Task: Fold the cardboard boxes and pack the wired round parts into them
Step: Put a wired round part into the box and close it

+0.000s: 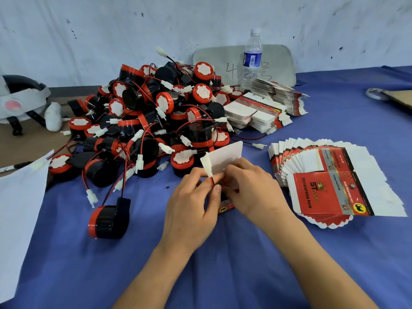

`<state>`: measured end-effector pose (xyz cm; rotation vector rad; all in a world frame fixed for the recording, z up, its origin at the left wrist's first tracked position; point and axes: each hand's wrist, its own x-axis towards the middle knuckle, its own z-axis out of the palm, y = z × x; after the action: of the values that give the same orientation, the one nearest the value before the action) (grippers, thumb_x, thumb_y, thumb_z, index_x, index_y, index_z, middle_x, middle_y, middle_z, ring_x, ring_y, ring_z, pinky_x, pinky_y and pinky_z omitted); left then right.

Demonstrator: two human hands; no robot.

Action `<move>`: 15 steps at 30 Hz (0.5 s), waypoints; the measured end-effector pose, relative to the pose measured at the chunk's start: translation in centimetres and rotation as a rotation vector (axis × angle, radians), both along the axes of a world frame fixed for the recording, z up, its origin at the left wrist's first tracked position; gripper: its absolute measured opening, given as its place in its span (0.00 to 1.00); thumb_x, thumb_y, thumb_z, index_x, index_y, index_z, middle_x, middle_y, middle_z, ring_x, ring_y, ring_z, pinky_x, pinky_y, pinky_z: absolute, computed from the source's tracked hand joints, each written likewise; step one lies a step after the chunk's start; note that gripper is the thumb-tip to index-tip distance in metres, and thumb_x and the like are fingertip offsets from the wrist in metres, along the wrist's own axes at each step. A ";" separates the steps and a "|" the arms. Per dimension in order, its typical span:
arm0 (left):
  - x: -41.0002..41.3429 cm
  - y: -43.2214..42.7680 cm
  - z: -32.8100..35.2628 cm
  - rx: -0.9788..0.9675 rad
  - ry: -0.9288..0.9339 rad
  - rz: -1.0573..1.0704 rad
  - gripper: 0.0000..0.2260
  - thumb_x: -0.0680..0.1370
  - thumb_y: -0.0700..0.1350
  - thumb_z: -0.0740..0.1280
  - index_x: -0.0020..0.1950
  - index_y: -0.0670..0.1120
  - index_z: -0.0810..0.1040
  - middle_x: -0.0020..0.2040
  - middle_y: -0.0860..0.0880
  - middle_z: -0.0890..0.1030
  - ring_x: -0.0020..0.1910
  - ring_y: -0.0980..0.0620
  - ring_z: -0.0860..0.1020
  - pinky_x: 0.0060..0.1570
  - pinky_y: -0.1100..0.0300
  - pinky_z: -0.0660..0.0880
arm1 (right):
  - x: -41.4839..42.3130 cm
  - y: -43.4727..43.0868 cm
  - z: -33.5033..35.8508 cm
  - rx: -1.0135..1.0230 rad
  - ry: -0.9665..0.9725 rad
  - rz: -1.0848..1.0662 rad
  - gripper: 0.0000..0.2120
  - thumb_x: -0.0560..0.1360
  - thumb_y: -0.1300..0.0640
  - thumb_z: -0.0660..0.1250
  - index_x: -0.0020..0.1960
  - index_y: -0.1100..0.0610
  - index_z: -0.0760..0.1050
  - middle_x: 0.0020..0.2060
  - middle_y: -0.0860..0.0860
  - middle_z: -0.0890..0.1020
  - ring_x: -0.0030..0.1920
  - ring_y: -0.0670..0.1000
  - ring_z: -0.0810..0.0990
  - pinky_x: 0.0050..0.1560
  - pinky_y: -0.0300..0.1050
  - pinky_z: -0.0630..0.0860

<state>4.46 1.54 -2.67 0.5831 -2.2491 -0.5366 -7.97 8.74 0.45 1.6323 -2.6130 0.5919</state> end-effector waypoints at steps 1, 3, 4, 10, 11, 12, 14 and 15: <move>-0.1 0.0 -0.1 0.018 0.007 -0.007 0.19 0.80 0.51 0.55 0.62 0.47 0.80 0.57 0.53 0.76 0.53 0.55 0.76 0.43 0.51 0.78 | -0.2 -0.1 0.0 0.006 0.003 -0.006 0.07 0.77 0.49 0.63 0.51 0.51 0.75 0.53 0.46 0.73 0.53 0.54 0.74 0.38 0.43 0.66; -0.1 0.1 -0.2 0.043 0.037 -0.009 0.19 0.81 0.51 0.55 0.64 0.47 0.79 0.56 0.54 0.75 0.54 0.57 0.76 0.45 0.54 0.77 | -0.5 -0.2 0.2 0.012 0.008 -0.016 0.09 0.78 0.47 0.62 0.49 0.50 0.78 0.52 0.46 0.75 0.53 0.53 0.74 0.39 0.43 0.65; -0.1 0.1 -0.3 0.056 0.059 -0.008 0.19 0.81 0.51 0.55 0.64 0.46 0.79 0.56 0.54 0.76 0.53 0.58 0.76 0.47 0.56 0.77 | -0.7 -0.2 0.3 0.011 0.010 -0.020 0.11 0.78 0.46 0.62 0.48 0.51 0.79 0.51 0.46 0.75 0.53 0.53 0.73 0.40 0.43 0.65; -0.2 0.1 -0.2 0.084 0.205 0.046 0.18 0.81 0.50 0.58 0.59 0.42 0.81 0.51 0.52 0.80 0.52 0.60 0.78 0.52 0.67 0.74 | -0.8 0.2 0.5 -0.012 0.027 0.004 0.14 0.78 0.47 0.59 0.44 0.52 0.80 0.51 0.44 0.79 0.52 0.53 0.74 0.40 0.42 0.63; -0.2 0.0 -0.2 0.087 0.215 0.065 0.17 0.81 0.50 0.58 0.58 0.42 0.82 0.51 0.52 0.81 0.51 0.58 0.78 0.51 0.64 0.76 | -0.8 0.3 0.6 -0.009 0.024 0.004 0.14 0.78 0.47 0.60 0.44 0.52 0.81 0.48 0.46 0.80 0.50 0.53 0.75 0.39 0.42 0.63; -0.2 0.0 -0.1 0.099 0.226 0.083 0.17 0.81 0.50 0.58 0.57 0.42 0.82 0.51 0.52 0.81 0.51 0.57 0.79 0.51 0.59 0.77 | -0.8 0.4 0.8 0.001 0.026 0.006 0.14 0.77 0.47 0.60 0.43 0.52 0.81 0.45 0.47 0.81 0.48 0.53 0.76 0.38 0.42 0.63; -0.1 -0.1 0.0 0.129 0.251 0.111 0.17 0.80 0.51 0.58 0.56 0.43 0.82 0.51 0.53 0.82 0.52 0.55 0.79 0.51 0.55 0.77 | -0.5 0.8 1.2 0.040 0.050 0.032 0.14 0.77 0.47 0.59 0.44 0.53 0.81 0.40 0.50 0.81 0.44 0.55 0.77 0.36 0.44 0.64; -0.1 -0.2 0.1 0.137 0.260 0.125 0.17 0.80 0.51 0.57 0.57 0.43 0.82 0.52 0.53 0.82 0.52 0.54 0.80 0.51 0.56 0.77 | -0.2 1.0 1.4 0.066 0.057 0.060 0.14 0.77 0.47 0.59 0.45 0.52 0.80 0.40 0.50 0.81 0.43 0.56 0.77 0.37 0.45 0.67</move>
<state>4.41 1.38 -2.62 0.6776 -1.9289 -0.6666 -8.13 9.70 1.84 1.7247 -2.5780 0.4580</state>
